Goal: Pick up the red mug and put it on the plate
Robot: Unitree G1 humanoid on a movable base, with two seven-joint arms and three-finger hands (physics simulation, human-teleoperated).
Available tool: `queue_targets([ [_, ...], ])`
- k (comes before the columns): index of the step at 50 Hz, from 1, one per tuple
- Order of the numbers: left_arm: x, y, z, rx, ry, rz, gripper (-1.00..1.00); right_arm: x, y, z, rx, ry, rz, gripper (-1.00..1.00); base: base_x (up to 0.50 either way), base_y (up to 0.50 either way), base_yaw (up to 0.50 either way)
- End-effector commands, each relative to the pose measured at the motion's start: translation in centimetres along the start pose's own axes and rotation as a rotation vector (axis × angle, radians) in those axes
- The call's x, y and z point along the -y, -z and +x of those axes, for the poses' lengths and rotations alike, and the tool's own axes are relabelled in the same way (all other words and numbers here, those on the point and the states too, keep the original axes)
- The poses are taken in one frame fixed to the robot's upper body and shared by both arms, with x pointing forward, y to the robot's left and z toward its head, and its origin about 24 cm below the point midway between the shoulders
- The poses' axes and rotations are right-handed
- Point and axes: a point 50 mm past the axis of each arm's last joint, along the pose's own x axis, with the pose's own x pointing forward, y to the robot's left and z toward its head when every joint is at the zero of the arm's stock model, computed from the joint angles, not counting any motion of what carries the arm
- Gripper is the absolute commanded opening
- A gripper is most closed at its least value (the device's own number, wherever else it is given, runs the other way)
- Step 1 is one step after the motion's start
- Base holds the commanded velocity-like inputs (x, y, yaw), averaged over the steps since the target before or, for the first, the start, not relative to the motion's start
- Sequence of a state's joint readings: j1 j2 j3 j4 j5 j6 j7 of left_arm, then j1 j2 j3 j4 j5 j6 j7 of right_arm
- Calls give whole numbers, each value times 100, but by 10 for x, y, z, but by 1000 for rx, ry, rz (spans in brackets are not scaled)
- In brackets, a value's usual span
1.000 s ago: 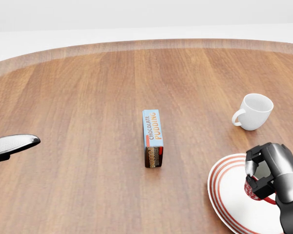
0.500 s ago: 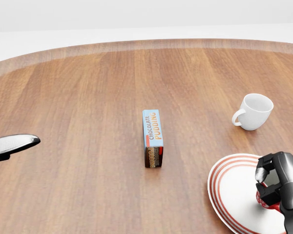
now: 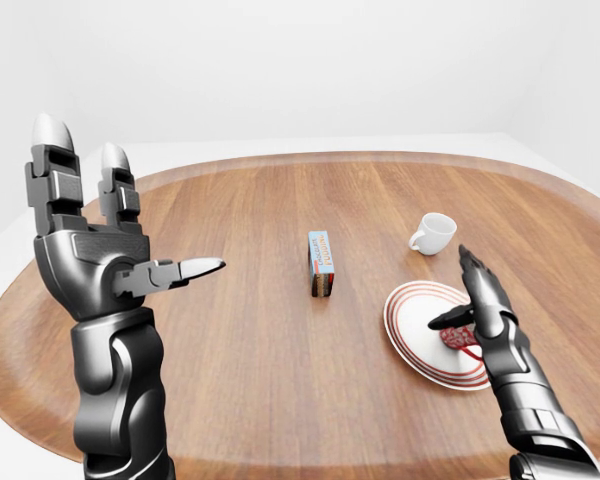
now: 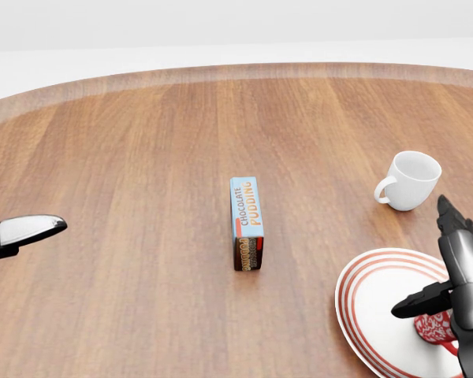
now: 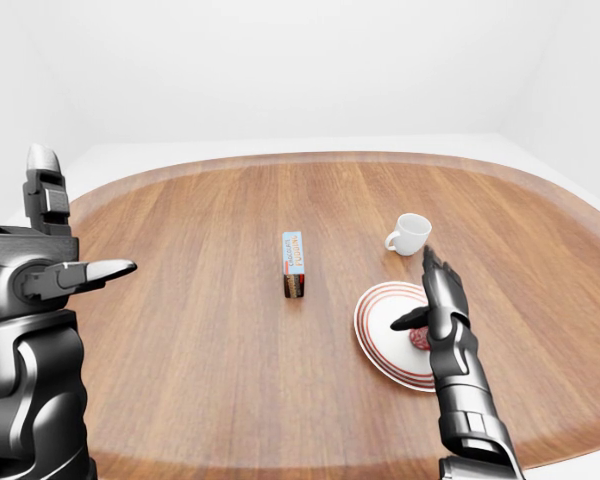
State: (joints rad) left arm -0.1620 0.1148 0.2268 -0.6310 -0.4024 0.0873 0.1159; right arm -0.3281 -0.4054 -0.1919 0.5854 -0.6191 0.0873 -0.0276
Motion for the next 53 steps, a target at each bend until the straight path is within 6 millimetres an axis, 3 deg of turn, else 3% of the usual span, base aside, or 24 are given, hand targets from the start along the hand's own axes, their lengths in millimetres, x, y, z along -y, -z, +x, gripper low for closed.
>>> queue_targets([
  [1, -2, 3, 1, -10, -9, 4, 95, 10, -14, -5, 71, 15, 1, 100, 0, 0, 0],
  [10, -1, 5, 0, -21, -4, 7, 95, 27, -45, -19, 213, 31, -81, 100, 0, 0, 0],
  [15, 0, 3, -1, -15, 0, 0, 95, 61, -86, -35, 353, 83, -229, 100, 0, 0, 0],
  [18, 0, 2, 0, -9, 0, -1, 95, 70, -101, -41, 392, 98, -259, 100, 0, 0, 0],
  [20, 1, 1, 0, -3, 1, -4, 95, 74, -115, -45, 461, 89, -155, 100, 0, 0, 0],
  [22, 0, 1, 0, -4, 1, -3, 95, 75, -131, -52, 590, 34, 90, 100, 0, 0, 0],
  [26, 1, 0, 0, 0, 0, -4, 95, 80, -154, -72, 811, -26, 386, 100, 0, 0, 0],
  [37, 1, -1, 2, 8, 0, -5, 95, 59, -155, -70, 831, -121, 565, 100, 0, 0, 0],
  [53, -1, 2, 2, -5, -3, 2, 95, 11, -141, -58, 674, -238, 569, 100, 0, 0, 0],
])
